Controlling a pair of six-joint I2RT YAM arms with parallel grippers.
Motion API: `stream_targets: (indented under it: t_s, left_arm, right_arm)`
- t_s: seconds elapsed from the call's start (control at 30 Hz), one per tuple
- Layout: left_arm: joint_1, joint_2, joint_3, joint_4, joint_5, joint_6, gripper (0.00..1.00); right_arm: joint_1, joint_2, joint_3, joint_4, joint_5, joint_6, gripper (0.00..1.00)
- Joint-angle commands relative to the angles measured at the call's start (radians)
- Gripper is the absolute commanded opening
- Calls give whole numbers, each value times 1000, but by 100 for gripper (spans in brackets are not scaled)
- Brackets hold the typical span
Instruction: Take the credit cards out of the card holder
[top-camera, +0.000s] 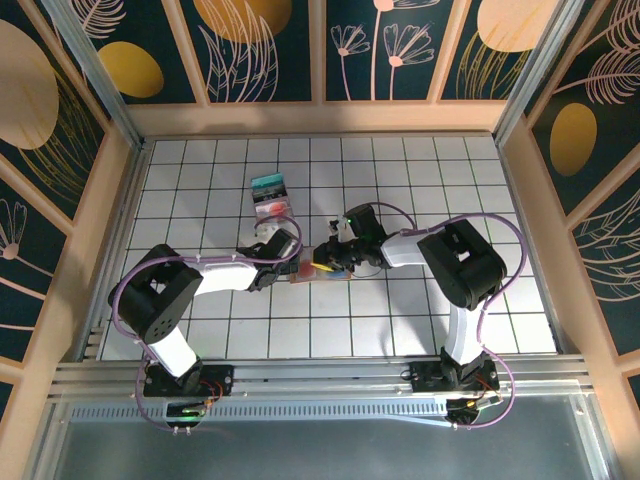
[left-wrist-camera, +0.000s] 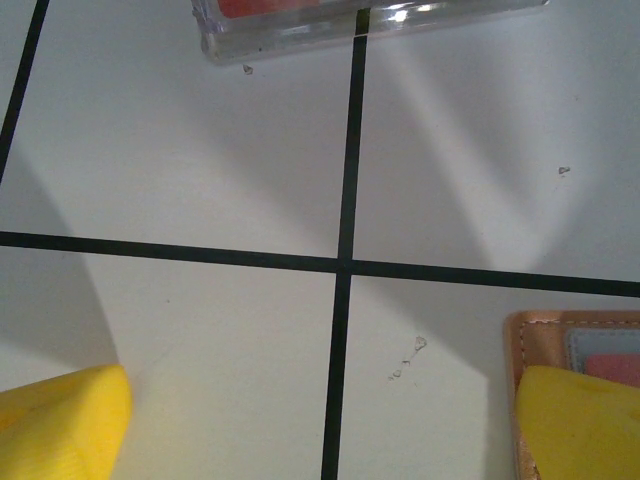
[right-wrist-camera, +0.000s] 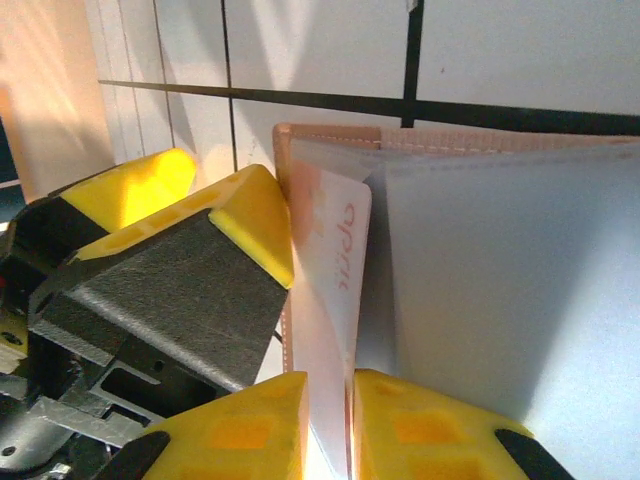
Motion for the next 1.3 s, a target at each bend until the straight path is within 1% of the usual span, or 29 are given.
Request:
stream_targets:
  t_s: [0.0,0.1,0.2,0.43,0.57,0.87,1.27]
  left_arm:
    - [5,42,-16,-82,30,1,99]
    - [6,34,-18,-78,33,-2,99]
    - [6,29,-24,-78,33,-6,99]
    - [5,29,-27,-79,31,-12,99]
    - [5,30,-27,-85,23,-17,99]
    - [5,39,-25,-95,16,-21,99]
    - [6,45,-24,-98,13,-21,99]
  right_arm:
    - [0,7,0,107,-43,32,20]
    - [0,24,7,111,-44,41,22]
    - [0,37,15,112,-46,45,23]
    - [-4,50,14,170,-81,77,21]
    - [-17,37,-20,237,-108,107,18]
    - [-52,-7,-79,297,-125,133,16]
    - [-62,-31,-86,271,-121,122,18]
